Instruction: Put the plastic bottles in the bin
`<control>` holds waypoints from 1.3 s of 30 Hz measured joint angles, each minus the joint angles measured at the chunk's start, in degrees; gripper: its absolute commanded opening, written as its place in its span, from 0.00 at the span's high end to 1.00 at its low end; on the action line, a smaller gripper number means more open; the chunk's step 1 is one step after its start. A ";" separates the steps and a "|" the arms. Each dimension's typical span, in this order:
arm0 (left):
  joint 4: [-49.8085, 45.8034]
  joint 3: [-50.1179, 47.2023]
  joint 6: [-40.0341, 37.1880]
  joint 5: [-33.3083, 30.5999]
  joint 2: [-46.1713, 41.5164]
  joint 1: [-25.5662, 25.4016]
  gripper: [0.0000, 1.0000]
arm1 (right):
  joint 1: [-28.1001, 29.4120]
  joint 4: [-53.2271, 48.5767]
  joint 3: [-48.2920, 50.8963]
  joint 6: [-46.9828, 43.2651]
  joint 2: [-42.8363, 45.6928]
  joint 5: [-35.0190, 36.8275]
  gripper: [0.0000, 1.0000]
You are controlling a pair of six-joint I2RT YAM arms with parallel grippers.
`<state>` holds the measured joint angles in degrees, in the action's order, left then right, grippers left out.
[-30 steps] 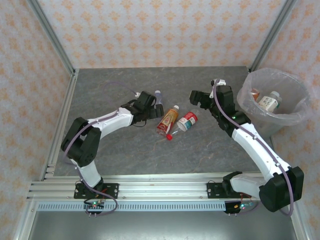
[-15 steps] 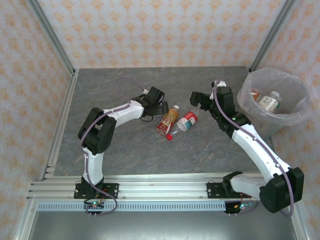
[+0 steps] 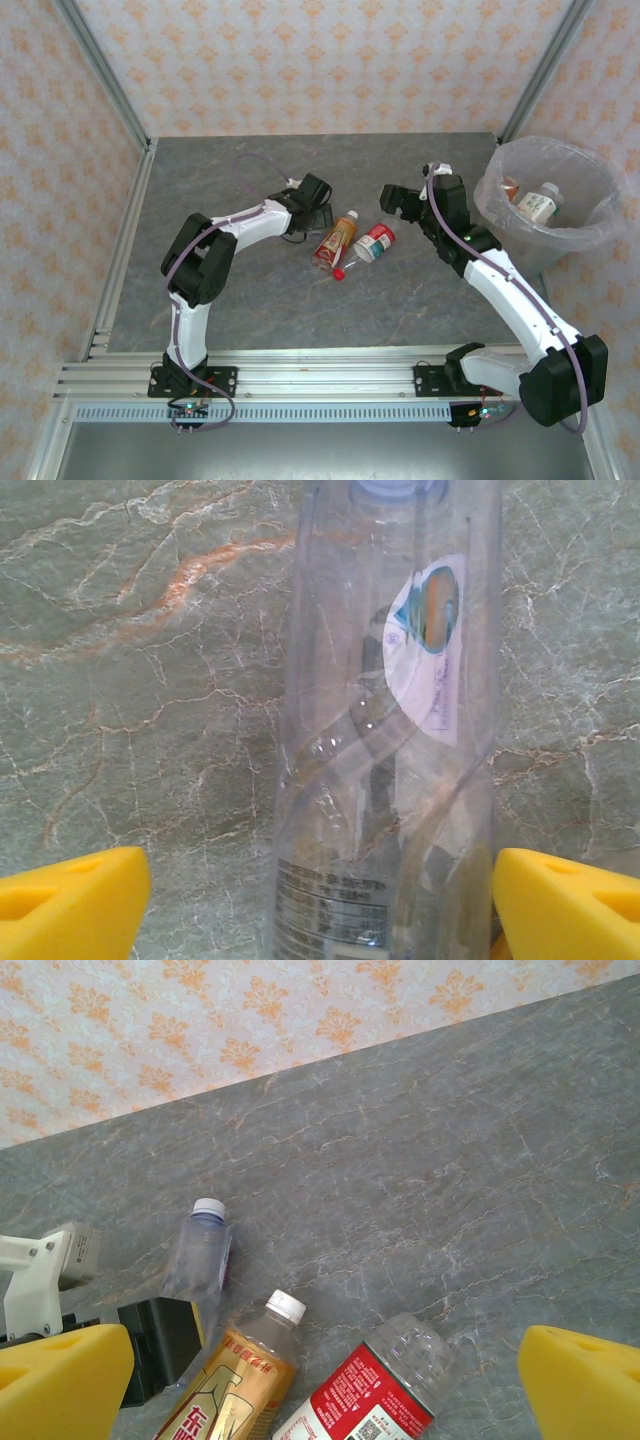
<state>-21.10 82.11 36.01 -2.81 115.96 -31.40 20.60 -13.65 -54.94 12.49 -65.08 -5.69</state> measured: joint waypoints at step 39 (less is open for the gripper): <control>3.65 -8.26 -5.60 -0.09 -5.05 -0.17 0.47 | 0.00 -0.04 -0.02 2.54 -1.75 0.09 0.01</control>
<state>-17.45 73.84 30.41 -2.90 110.91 -31.57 20.60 -13.69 -54.96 15.03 -66.83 -5.61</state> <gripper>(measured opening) 0.528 0.992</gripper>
